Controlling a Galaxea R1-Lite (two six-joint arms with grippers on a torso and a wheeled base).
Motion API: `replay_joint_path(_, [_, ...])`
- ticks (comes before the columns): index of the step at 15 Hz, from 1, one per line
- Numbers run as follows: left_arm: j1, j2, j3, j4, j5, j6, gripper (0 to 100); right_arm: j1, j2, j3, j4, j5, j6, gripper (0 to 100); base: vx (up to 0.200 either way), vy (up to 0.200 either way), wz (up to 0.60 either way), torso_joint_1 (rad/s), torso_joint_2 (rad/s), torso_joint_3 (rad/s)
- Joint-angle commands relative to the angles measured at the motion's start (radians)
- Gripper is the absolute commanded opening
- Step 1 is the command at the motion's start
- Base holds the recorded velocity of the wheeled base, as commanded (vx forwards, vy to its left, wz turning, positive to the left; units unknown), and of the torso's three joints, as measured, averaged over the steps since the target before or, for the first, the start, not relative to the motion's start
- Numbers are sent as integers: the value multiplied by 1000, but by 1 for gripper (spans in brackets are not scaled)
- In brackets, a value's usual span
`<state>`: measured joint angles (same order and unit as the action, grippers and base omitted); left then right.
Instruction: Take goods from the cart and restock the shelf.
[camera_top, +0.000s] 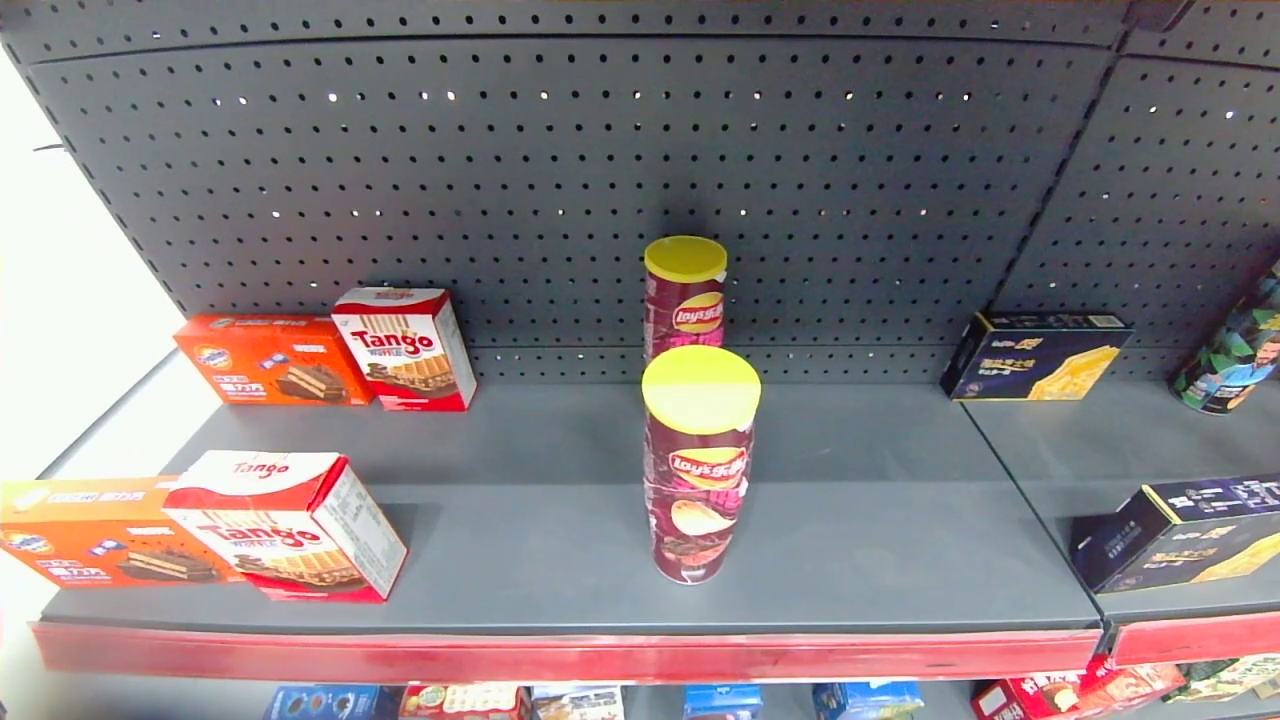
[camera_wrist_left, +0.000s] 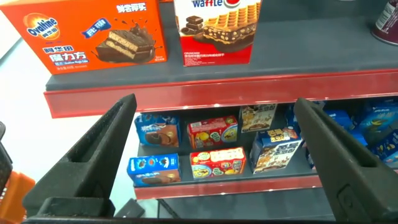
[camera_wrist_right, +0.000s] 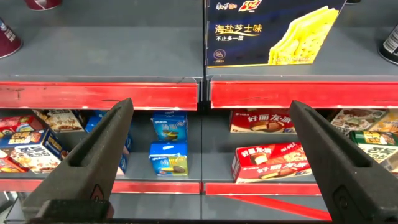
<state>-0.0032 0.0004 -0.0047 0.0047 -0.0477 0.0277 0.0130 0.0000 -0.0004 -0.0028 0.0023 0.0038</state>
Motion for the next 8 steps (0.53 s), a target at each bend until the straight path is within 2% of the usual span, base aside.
replay_joint_path(1, [0, 0, 0, 0, 0, 0, 100, 1, 2, 0, 0, 1, 1, 100, 0, 0, 0, 0, 0, 0])
replay_joint_path(8, [0, 0, 0, 0, 0, 0, 100, 1, 2, 0, 0, 1, 1, 100, 0, 0, 0, 0, 0, 0])
